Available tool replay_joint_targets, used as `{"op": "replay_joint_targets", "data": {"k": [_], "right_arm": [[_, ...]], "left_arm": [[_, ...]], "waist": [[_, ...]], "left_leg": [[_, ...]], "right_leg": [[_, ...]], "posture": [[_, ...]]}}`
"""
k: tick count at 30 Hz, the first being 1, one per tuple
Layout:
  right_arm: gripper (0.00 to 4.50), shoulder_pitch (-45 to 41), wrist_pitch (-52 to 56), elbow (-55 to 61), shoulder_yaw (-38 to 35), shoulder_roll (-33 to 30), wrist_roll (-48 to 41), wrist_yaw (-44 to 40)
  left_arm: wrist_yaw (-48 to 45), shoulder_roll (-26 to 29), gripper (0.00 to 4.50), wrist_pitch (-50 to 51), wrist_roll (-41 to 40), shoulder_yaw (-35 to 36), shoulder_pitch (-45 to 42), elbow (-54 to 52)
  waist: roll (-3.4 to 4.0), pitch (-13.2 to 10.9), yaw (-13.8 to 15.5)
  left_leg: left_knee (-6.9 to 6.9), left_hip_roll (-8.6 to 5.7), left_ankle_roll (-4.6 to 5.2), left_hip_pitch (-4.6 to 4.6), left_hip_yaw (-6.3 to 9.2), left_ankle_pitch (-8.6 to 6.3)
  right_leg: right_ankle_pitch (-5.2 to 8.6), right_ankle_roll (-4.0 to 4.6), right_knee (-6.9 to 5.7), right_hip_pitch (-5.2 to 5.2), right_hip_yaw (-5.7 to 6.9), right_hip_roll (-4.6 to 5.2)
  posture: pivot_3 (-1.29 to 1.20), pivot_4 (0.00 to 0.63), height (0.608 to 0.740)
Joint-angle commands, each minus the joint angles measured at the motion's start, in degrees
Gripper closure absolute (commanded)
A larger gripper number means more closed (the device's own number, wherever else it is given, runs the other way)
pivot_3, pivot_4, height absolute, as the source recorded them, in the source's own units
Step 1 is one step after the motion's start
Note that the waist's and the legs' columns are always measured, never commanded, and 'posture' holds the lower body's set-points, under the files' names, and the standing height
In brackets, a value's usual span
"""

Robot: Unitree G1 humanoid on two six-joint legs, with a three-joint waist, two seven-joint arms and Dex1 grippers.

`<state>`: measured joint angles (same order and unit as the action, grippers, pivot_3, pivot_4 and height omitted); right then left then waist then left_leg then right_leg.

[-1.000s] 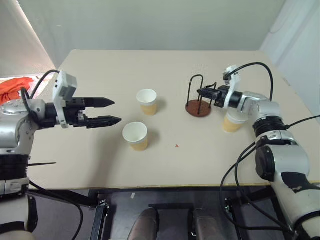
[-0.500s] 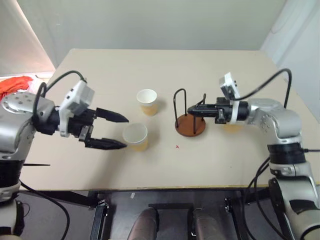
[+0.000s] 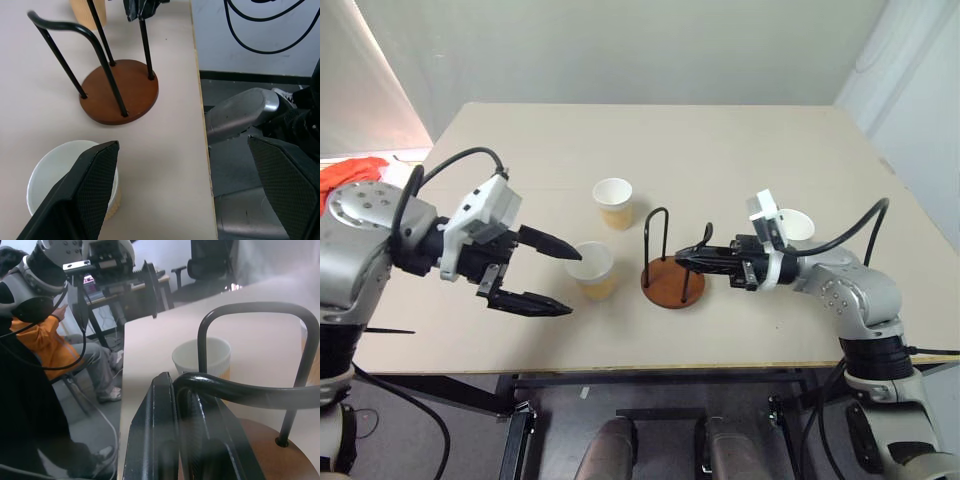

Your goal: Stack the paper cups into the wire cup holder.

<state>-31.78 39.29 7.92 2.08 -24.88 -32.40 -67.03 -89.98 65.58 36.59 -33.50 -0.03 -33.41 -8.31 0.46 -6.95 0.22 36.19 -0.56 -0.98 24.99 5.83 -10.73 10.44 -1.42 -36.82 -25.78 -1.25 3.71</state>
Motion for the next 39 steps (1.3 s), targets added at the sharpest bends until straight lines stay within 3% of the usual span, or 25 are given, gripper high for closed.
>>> {"op": "replay_joint_targets", "data": {"k": [1, 4, 14, 18, 23, 28, 32, 39], "right_arm": [[4.46, -0.32, -2.30, 0.03, 1.78, -0.25, -0.20, -1.18], [4.46, -0.71, -2.65, -1.55, 4.85, -2.02, 2.18, -1.80], [1.36, -0.75, -5.41, -2.32, 7.18, -5.38, 6.03, -1.59], [0.07, -0.31, -6.60, -0.59, 9.13, -15.65, 11.48, -4.27], [0.03, 0.88, -9.75, 1.39, 8.69, -30.25, 16.80, -9.06], [0.03, -2.42, -10.34, 1.66, 3.26, -37.82, 15.90, -11.06], [0.03, -9.05, -14.78, -6.77, 5.18, -38.56, 21.08, -10.00], [0.03, -16.77, -26.05, -27.73, 12.55, -32.25, 31.61, -9.45]], "left_arm": [[-1.15, 1.08, 0.00, -0.43, 0.08, 0.59, -1.30, -0.11], [-0.81, 1.13, 0.00, -0.14, -0.02, 0.76, -1.47, -0.19], [0.31, -0.33, 0.00, -0.71, 0.76, -0.08, -4.09, 1.62], [-0.19, -2.20, 0.00, -1.93, 1.48, -1.25, -6.93, 3.72], [-1.05, -5.16, 0.00, -3.69, 2.38, -3.06, -11.31, 6.13], [-1.26, -7.74, 0.00, -2.90, -0.03, -2.30, -16.11, 5.25], [0.76, -9.45, 0.00, -5.98, 3.02, -3.83, -17.85, 5.36], [1.26, -10.15, 0.00, -6.85, 4.24, -4.17, -17.40, 4.38]], "waist": [[-0.02, 0.01, 0.01], [-0.05, 0.03, 0.04], [-0.05, 0.03, 0.07], [-0.08, 0.05, 0.43], [-0.12, 0.05, 0.62], [-0.20, 0.01, 0.33], [-0.20, 0.02, 0.10], [-0.20, 0.01, 0.16]], "left_leg": [[0.00, 0.05, -0.02, 0.01, 0.00, -0.02], [0.00, 0.19, -0.15, 0.05, 0.01, -0.10], [0.00, 0.46, -0.37, 0.01, 0.01, -0.30], [0.05, 0.42, -0.34, 0.07, 0.01, -0.31], [0.05, 0.41, -0.35, 0.09, 0.01, -0.37], [0.05, 0.43, -0.34, 0.14, -0.03, -0.39], [0.04, 0.46, -0.26, 0.10, -0.05, -0.37], [0.17, 0.49, 0.06, 0.10, -0.04, -0.37]], "right_leg": [[0.00, 0.00, 0.02, 0.00, -0.01, -0.05], [0.00, 0.01, 0.08, -0.03, -0.07, -0.29], [0.01, 0.02, 0.07, -0.10, -0.06, -0.52], [0.01, 0.03, 0.11, -0.08, -0.08, -0.49], [0.01, 0.02, 0.23, -0.01, -0.09, -0.47], [0.02, -0.10, 0.28, -0.02, -0.08, -0.52], [-0.12, -0.54, 0.47, 0.03, -0.15, -0.56], [-0.36, -0.73, 0.79, 0.19, -0.16, -0.56]], "posture": [[0.00, 0.150, 0.740], [0.00, 0.150, 0.740], [0.00, 0.150, 0.740], [0.00, 0.150, 0.740], [0.00, 0.150, 0.740], [0.00, 0.150, 0.740], [0.00, 0.150, 0.740], [0.00, 0.150, 0.740]]}}
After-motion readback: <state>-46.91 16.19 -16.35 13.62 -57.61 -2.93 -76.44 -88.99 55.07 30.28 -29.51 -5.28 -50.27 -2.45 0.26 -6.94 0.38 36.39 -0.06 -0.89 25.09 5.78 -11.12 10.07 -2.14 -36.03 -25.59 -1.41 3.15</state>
